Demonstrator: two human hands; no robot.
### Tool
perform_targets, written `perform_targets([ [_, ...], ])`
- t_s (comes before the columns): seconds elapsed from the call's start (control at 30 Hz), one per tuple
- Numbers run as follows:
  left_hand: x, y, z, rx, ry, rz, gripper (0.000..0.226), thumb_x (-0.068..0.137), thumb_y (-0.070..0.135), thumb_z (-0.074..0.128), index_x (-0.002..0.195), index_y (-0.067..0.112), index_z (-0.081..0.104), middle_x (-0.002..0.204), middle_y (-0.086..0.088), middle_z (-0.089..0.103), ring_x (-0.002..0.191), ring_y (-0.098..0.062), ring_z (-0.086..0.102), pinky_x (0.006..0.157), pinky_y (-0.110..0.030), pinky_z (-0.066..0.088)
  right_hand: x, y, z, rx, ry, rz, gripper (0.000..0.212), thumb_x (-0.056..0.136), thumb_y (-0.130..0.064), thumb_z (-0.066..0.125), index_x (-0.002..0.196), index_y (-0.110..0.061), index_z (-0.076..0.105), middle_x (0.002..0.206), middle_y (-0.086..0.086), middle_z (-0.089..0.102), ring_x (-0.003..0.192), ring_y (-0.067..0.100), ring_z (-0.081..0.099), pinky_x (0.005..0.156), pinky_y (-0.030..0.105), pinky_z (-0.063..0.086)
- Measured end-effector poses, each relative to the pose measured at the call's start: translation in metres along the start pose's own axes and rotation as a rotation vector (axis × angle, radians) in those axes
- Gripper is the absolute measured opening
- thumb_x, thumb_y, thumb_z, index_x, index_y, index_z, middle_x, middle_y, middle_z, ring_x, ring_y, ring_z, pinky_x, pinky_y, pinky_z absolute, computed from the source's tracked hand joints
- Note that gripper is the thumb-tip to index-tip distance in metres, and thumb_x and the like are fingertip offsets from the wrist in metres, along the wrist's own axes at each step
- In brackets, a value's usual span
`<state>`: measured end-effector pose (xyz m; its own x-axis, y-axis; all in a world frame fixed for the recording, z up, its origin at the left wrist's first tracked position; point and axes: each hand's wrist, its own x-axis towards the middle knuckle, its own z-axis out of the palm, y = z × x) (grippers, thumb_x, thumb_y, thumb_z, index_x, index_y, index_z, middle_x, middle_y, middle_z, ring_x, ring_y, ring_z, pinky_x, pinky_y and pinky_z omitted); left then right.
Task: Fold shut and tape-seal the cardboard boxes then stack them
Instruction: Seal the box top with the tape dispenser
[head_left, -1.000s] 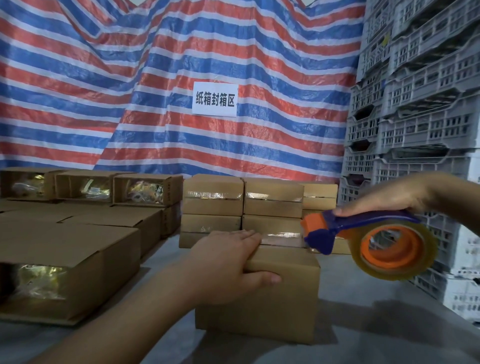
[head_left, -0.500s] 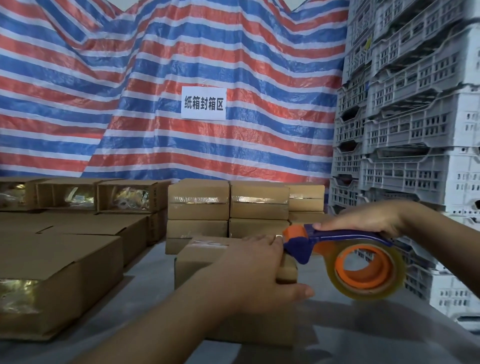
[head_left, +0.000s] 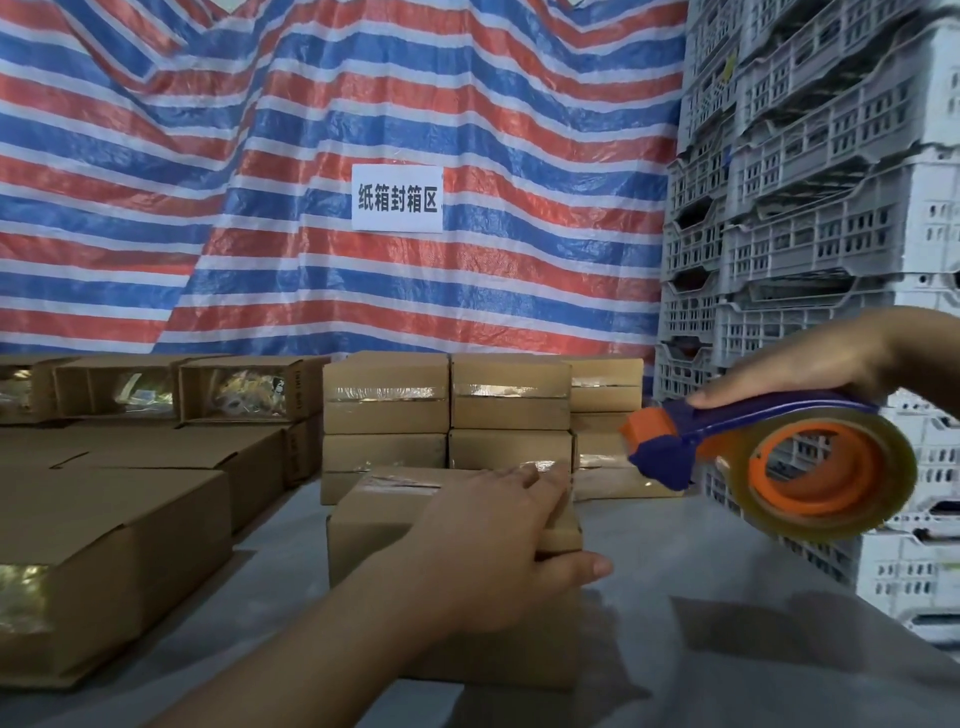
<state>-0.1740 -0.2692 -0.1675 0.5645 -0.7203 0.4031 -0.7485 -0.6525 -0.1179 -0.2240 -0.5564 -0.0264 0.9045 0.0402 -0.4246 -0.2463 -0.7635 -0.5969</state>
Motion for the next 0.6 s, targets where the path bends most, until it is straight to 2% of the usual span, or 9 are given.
perform_targets([
  [0.07,0.001,-0.001,0.000,-0.034,-0.004,0.009,0.083,0.085,0.081,0.029,0.154,0.040,0.009,0.158,0.004,0.029,0.138,-0.020,0.037,0.108,-0.038,0.034,-0.003,-0.007,0.006,-0.211,0.068,0.072,0.067,0.077,-0.069,0.070,0.103,-0.007,0.069,0.082,0.007,0.068,0.065,0.019,0.063,0.064,0.027,0.052],
  [0.17,0.002,-0.002,0.002,-0.061,0.027,0.032,0.073,0.086,0.079,0.032,0.148,0.042,0.024,0.149,0.006,0.042,0.126,-0.015,0.047,0.093,-0.033,0.041,0.011,-0.025,0.036,-0.614,0.194,0.160,0.065,0.075,-0.080,0.059,0.086,-0.017,0.072,0.071,-0.002,0.070,0.059,0.014,0.065,0.062,0.025,0.052],
  [0.27,0.004,-0.003,0.004,-0.074,0.037,0.039,0.069,0.086,0.079,0.032,0.146,0.044,0.026,0.141,0.011,0.046,0.113,-0.008,0.050,0.078,-0.024,0.037,0.025,-0.041,0.056,-0.800,0.339,0.178,0.069,0.073,-0.084,0.055,0.090,-0.019,0.072,0.079,-0.001,0.074,0.062,0.012,0.069,0.061,0.024,0.052],
  [0.37,0.008,-0.001,0.007,-0.053,0.043,0.035,0.067,0.086,0.080,0.031,0.143,0.044,0.031,0.130,0.012,0.053,0.097,-0.003,0.050,0.070,-0.020,0.039,0.020,-0.054,0.058,-0.842,0.432,0.198,0.066,0.074,-0.082,0.058,0.100,-0.023,0.069,0.090,0.002,0.073,0.075,0.016,0.072,0.069,0.028,0.057],
  [0.43,0.010,-0.001,0.006,-0.047,0.056,0.027,0.067,0.086,0.080,0.031,0.142,0.043,0.033,0.126,0.011,0.055,0.096,-0.005,0.053,0.070,-0.022,0.043,0.021,-0.058,0.065,-0.892,0.471,0.207,0.061,0.074,-0.079,0.061,0.097,-0.023,0.067,0.087,0.000,0.071,0.072,0.017,0.070,0.065,0.029,0.055],
  [0.5,0.007,-0.002,0.006,-0.049,0.059,0.020,0.071,0.085,0.080,0.030,0.144,0.041,0.033,0.132,0.008,0.054,0.106,-0.010,0.055,0.078,-0.028,0.047,0.030,-0.052,0.077,-1.189,0.524,0.259,0.055,0.073,-0.072,0.066,0.088,-0.020,0.066,0.078,-0.004,0.064,0.066,0.015,0.062,0.058,0.028,0.048],
  [0.57,0.002,-0.003,0.005,-0.039,0.053,0.021,0.073,0.085,0.080,0.029,0.145,0.039,0.032,0.134,0.007,0.052,0.107,-0.011,0.053,0.081,-0.030,0.045,0.040,-0.030,0.087,-1.460,0.538,0.313,0.049,0.078,-0.068,0.064,0.086,-0.020,0.060,0.075,-0.005,0.055,0.070,0.017,0.055,0.063,0.030,0.044],
  [0.6,0.001,-0.003,0.004,-0.030,0.052,0.024,0.073,0.085,0.081,0.028,0.145,0.039,0.032,0.133,0.007,0.052,0.106,-0.010,0.052,0.081,-0.029,0.044,0.043,-0.014,0.088,-1.444,0.547,0.315,0.047,0.081,-0.070,0.059,0.088,-0.024,0.059,0.074,-0.006,0.052,0.072,0.017,0.054,0.064,0.031,0.043],
])
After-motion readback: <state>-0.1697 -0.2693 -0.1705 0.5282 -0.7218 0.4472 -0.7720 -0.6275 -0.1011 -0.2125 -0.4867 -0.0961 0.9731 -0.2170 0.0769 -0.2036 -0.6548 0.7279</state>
